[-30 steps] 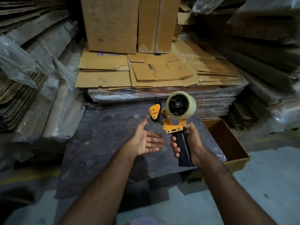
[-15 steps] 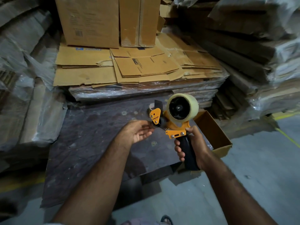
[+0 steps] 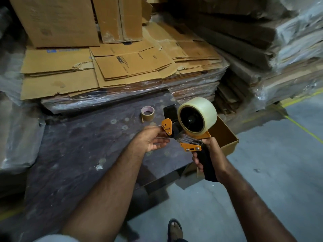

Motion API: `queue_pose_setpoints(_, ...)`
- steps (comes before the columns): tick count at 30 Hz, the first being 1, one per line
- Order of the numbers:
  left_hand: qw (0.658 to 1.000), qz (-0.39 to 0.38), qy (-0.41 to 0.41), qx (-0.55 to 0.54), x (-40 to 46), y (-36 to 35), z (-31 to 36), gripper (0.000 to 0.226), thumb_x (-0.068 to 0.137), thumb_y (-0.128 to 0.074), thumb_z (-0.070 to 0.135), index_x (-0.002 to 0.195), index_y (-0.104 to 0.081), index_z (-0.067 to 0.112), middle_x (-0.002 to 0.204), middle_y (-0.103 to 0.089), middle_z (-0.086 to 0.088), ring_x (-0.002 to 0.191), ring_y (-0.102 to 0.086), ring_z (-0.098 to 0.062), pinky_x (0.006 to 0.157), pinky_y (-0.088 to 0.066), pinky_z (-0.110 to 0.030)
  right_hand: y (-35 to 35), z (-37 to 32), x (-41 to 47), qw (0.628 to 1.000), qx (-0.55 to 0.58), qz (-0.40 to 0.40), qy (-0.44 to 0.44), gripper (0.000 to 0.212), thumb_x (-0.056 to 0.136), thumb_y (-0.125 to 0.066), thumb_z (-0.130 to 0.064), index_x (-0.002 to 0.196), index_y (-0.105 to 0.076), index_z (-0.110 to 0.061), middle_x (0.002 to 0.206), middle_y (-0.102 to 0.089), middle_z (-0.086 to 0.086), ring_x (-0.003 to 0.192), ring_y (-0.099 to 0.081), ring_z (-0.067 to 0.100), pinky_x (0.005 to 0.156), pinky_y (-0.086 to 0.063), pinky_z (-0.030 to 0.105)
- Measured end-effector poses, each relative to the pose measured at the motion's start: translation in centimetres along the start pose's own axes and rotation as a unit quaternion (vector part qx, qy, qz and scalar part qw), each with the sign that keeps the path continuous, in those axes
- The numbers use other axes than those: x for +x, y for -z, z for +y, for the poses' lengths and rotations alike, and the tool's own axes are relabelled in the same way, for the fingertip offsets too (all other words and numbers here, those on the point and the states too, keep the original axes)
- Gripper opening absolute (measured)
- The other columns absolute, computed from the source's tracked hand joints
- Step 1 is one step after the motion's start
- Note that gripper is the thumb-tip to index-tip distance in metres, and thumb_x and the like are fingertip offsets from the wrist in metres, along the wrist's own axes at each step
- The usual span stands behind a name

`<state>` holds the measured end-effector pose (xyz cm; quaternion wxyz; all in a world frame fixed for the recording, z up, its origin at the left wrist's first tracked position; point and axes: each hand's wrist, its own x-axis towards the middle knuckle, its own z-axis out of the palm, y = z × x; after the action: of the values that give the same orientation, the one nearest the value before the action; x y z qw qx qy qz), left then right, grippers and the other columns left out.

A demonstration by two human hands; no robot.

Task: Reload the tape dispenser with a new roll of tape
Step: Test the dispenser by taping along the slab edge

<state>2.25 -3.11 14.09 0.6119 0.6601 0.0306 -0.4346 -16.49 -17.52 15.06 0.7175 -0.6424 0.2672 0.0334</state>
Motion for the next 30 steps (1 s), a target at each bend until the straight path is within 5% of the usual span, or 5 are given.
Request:
queue_pose_setpoints(11,0.985,0.037,-0.076,0.149,9.8,-7.4,0.0,0.014,0.095,-0.061,0.001,0.085,-0.064,0.01,0.071,-0.071,-0.014,0.05,-0.069,-0.016,0.04,-0.05,-0.021,8.1,3.7,3.2,0.989,-0.007,0.133,-0.067,0.047,0.077,-0.047,-0.055,0.071,-0.061,-0.01,0.064,-0.056,0.011,0.056,-0.047,0.021,0.054,-0.033,0.036)
queue_pose_setpoints(16,0.955,0.124,-0.097,0.251,20.5,-11.3,-3.6,0.027,0.087,-0.073,0.008,0.064,-0.065,0.019,0.053,-0.06,-0.003,0.048,-0.056,-0.02,0.047,-0.044,-0.023,12.0,10.3,7.1,0.967,-0.128,0.206,-0.074,0.042,0.1,-0.046,-0.033,0.062,-0.058,-0.019,0.051,-0.058,0.001,0.052,-0.053,0.024,0.055,-0.043,0.035)
queue_pose_setpoints(19,0.934,0.113,-0.112,0.319,24.8,-12.5,-6.4,0.024,0.08,-0.083,0.017,0.062,-0.067,0.02,0.059,-0.065,0.002,0.059,-0.061,-0.019,0.062,-0.051,-0.025,13.7,13.5,8.3,0.96,-0.148,0.223,-0.077,0.034,0.102,-0.045,-0.025,0.074,-0.064,-0.018,0.066,-0.066,-0.001,0.065,-0.061,0.023,0.065,-0.045,0.033)
queue_pose_setpoints(22,0.926,0.123,-0.105,0.341,27.1,-12.6,-8.6,0.018,0.077,-0.084,0.025,0.066,-0.07,0.021,0.07,-0.073,0.003,0.072,-0.07,-0.019,0.074,-0.062,-0.035,14.4,14.4,10.0,0.956,-0.195,0.205,-0.08,0.04,0.093,-0.04,-0.037,0.062,-0.065,-0.039,0.057,-0.065,-0.005,0.065,-0.064,0.019,0.068,-0.048,0.037)
queue_pose_setpoints(30,0.865,0.188,-0.181,0.429,30.0,-11.3,-9.8,0.019,0.082,-0.073,0.039,0.067,-0.063,0.036,0.079,-0.068,0.013,0.074,-0.067,-0.015,0.067,-0.061,-0.039,15.7,15.5,14.6,0.955,-0.232,0.173,-0.065,0.049,0.084,-0.035,-0.051,0.045,-0.058,-0.032,0.048,-0.06,-0.004,0.056,-0.059,0.021,0.068,-0.052,0.045)
